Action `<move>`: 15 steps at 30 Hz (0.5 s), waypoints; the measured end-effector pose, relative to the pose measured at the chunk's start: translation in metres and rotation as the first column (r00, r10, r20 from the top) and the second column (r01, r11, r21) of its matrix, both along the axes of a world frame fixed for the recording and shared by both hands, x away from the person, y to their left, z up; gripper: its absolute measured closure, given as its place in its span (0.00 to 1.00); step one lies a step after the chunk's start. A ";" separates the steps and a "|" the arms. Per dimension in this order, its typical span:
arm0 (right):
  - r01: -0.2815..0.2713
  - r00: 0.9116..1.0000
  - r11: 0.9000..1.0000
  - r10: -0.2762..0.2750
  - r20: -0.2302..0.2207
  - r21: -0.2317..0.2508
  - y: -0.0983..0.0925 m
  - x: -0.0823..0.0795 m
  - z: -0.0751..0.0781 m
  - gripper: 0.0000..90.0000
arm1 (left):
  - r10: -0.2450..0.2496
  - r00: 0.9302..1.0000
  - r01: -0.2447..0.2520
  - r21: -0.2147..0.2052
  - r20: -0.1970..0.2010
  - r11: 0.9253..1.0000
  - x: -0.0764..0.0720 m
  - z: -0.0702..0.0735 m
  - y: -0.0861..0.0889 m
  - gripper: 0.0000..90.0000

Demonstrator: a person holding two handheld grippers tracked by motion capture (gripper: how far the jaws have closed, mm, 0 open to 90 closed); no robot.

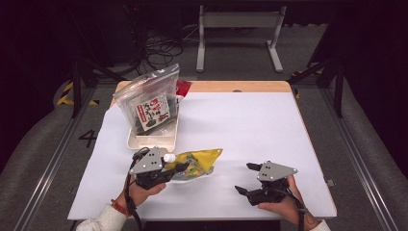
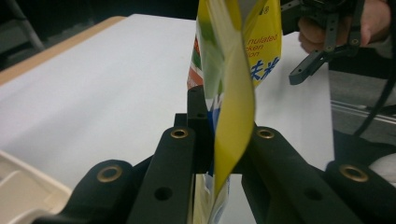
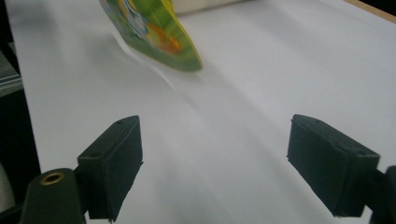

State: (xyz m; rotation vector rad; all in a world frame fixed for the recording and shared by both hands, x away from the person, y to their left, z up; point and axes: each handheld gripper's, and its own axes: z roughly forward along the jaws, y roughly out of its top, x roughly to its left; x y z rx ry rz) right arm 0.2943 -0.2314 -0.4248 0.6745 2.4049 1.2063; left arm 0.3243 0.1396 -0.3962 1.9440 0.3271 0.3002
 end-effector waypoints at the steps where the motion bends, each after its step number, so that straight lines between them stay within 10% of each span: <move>1: 0.026 1.000 0.999 -0.026 0.008 -0.026 -0.003 -0.002 -0.001 0.20 | 0.004 1.000 -0.004 -0.006 0.002 1.000 0.000 0.001 0.002 0.95; 3: 0.071 0.997 0.995 -0.068 0.038 -0.075 -0.008 -0.004 -0.002 0.20 | 0.012 1.000 -0.012 -0.017 0.001 1.000 0.000 0.004 0.007 0.95; 15: 0.165 0.986 0.986 -0.165 0.005 -0.009 -0.029 -0.001 -0.004 0.19 | 0.056 0.997 -0.053 -0.060 0.047 0.997 0.003 0.022 0.031 0.95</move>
